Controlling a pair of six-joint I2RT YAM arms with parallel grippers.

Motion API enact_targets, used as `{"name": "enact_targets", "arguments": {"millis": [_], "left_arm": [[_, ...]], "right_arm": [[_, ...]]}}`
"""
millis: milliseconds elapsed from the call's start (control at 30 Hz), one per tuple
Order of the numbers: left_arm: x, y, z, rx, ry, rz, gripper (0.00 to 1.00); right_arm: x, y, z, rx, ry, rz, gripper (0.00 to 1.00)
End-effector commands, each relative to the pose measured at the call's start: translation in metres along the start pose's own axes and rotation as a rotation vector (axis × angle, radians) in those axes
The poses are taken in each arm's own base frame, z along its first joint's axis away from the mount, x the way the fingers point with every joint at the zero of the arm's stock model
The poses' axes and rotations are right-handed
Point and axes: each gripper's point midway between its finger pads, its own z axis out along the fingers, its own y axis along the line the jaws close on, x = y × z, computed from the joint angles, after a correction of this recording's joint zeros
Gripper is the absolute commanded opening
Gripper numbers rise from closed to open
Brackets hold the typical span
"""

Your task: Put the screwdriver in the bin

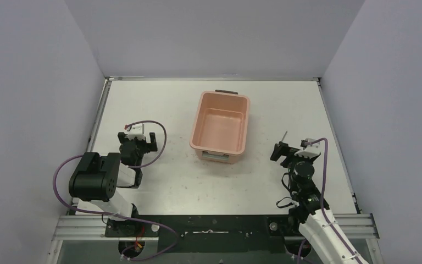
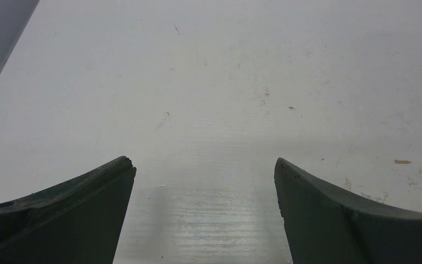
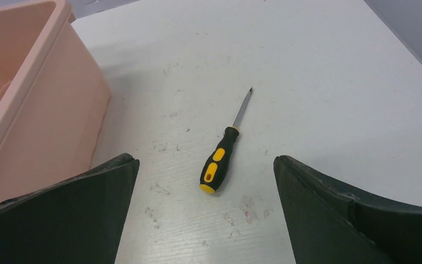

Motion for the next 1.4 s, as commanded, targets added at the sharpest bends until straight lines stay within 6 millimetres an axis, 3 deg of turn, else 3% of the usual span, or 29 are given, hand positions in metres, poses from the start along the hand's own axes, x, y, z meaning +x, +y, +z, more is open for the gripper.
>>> {"name": "enact_targets", "arguments": {"millis": [0, 167, 367, 500, 733, 900, 967, 1067, 1100, 1133, 1267, 1367], "left_arm": [[-0.016, 0.0, 0.005, 0.0, -0.053, -0.011, 0.97], [-0.017, 0.0, 0.006, 0.0, -0.054, -0.01, 0.97], [-0.016, 0.0, 0.006, 0.0, -0.053, -0.011, 0.97], [-0.017, 0.0, 0.005, 0.001, -0.054, -0.011, 0.97], [-0.016, 0.0, 0.005, 0.0, -0.053, -0.01, 0.97], [-0.017, 0.0, 0.005, 0.0, -0.055, -0.011, 0.97], [-0.016, 0.0, 0.005, 0.0, -0.052, -0.011, 0.97], [-0.017, 0.0, 0.006, 0.0, -0.055, -0.011, 0.97], [-0.017, 0.0, 0.006, 0.0, -0.055, -0.011, 0.97], [-0.017, 0.0, 0.005, 0.0, -0.054, -0.011, 0.97], [-0.016, 0.0, 0.005, 0.001, -0.052, -0.011, 0.97], [-0.016, 0.0, 0.005, 0.001, -0.053, -0.011, 0.97]], "right_arm": [[-0.017, 0.006, 0.003, -0.012, -0.052, 0.019, 1.0], [-0.038, 0.011, 0.007, 0.017, -0.02, 0.037, 1.0], [-0.046, -0.007, 0.029, 0.256, 0.17, 0.01, 1.0], [-0.025, -0.008, 0.054, 0.32, 0.38, -0.043, 1.0], [0.043, -0.014, 0.09, 0.306, 0.631, -0.031, 0.92], [0.088, -0.017, 0.092, 0.282, 0.756, -0.009, 0.73], [0.1, -0.018, 0.089, 0.272, 0.786, -0.003, 0.56], [0.107, -0.019, 0.085, 0.265, 0.807, 0.0, 0.17], [0.105, -0.019, 0.085, 0.265, 0.803, 0.002, 0.05], [0.102, -0.018, 0.084, 0.261, 0.797, 0.003, 0.0], [0.069, -0.01, 0.084, 0.237, 0.754, 0.0, 0.0], [0.028, 0.001, 0.083, 0.211, 0.698, 0.008, 0.0]]}}
